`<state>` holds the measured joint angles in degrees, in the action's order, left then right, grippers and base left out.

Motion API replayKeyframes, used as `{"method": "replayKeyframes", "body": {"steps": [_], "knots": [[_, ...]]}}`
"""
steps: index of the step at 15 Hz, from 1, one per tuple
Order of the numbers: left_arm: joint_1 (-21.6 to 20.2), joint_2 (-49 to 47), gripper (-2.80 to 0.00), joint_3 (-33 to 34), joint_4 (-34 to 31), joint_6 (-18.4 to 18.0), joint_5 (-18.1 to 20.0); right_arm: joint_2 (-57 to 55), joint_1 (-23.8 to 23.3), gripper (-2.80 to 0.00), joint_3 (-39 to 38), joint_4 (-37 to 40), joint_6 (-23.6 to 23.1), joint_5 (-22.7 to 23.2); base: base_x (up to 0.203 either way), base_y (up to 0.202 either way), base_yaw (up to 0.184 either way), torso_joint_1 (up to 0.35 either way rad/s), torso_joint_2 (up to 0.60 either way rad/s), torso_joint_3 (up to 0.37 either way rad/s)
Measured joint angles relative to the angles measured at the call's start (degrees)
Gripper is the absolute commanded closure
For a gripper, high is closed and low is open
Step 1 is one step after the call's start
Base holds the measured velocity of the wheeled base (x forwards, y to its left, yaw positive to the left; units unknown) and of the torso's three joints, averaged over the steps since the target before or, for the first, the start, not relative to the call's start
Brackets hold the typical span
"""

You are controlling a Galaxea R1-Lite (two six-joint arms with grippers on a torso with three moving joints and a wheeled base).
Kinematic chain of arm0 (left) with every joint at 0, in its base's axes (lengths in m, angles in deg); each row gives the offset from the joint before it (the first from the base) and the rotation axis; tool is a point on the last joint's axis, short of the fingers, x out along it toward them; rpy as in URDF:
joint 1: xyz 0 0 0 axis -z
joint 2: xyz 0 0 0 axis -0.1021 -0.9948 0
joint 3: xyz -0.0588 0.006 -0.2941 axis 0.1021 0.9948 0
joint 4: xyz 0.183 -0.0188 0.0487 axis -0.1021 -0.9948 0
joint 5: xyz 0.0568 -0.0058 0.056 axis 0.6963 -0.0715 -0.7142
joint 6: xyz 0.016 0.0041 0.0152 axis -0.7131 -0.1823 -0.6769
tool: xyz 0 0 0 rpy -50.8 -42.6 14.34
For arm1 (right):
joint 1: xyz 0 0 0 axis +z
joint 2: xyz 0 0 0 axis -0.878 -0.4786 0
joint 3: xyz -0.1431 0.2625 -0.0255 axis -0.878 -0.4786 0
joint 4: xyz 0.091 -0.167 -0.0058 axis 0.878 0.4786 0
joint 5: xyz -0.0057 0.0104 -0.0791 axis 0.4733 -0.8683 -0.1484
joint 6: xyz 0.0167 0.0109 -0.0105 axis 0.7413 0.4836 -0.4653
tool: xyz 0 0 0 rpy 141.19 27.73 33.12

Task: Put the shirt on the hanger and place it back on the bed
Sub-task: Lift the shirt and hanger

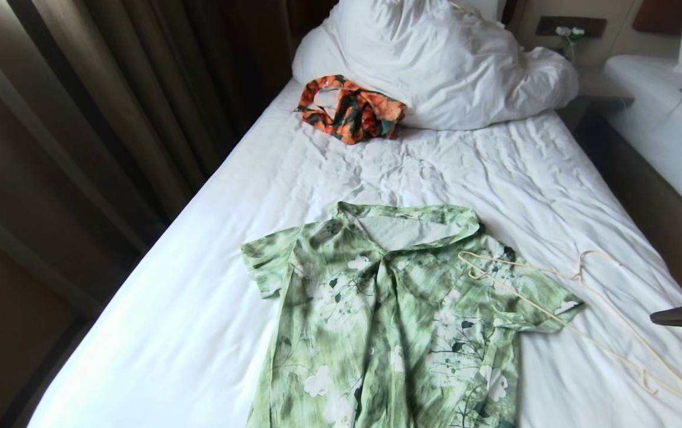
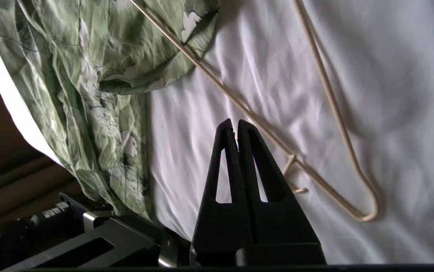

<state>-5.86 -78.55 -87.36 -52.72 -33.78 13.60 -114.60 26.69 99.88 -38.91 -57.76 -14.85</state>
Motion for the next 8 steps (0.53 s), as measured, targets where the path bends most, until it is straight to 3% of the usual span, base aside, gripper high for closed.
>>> {"method": "replayKeyframes", "body": {"steps": [1, 2, 5, 8], "knots": [[0.0, 0.0, 0.0, 0.0, 0.0, 0.0, 0.0, -1.5, -1.2, 0.0, 1.0, 0.4, -2.1, 0.7, 0.0, 0.0, 0.0, 0.0, 0.0, 0.0], [0.0, 0.0, 0.0, 0.0, 0.0, 0.0, 0.0, -3.0, -2.2, -2.8, 2.3, 0.6, -2.7, 2.1, 0.0, 0.0, 0.0, 0.0, 0.0, 0.0], [0.0, 0.0, 0.0, 0.0, 0.0, 0.0, 0.0, -6.2, -3.5, -2.8, 5.1, 0.5, -2.9, 5.7, 0.0, 0.0, 0.0, 0.0, 0.0, 0.0], [0.0, 0.0, 0.0, 0.0, 0.0, 0.0, 0.0, -9.2, -3.5, -2.8, 6.9, 0.4, -3.2, 14.1, 0.0, 0.0, 0.0, 0.0, 0.0, 0.0]]}}
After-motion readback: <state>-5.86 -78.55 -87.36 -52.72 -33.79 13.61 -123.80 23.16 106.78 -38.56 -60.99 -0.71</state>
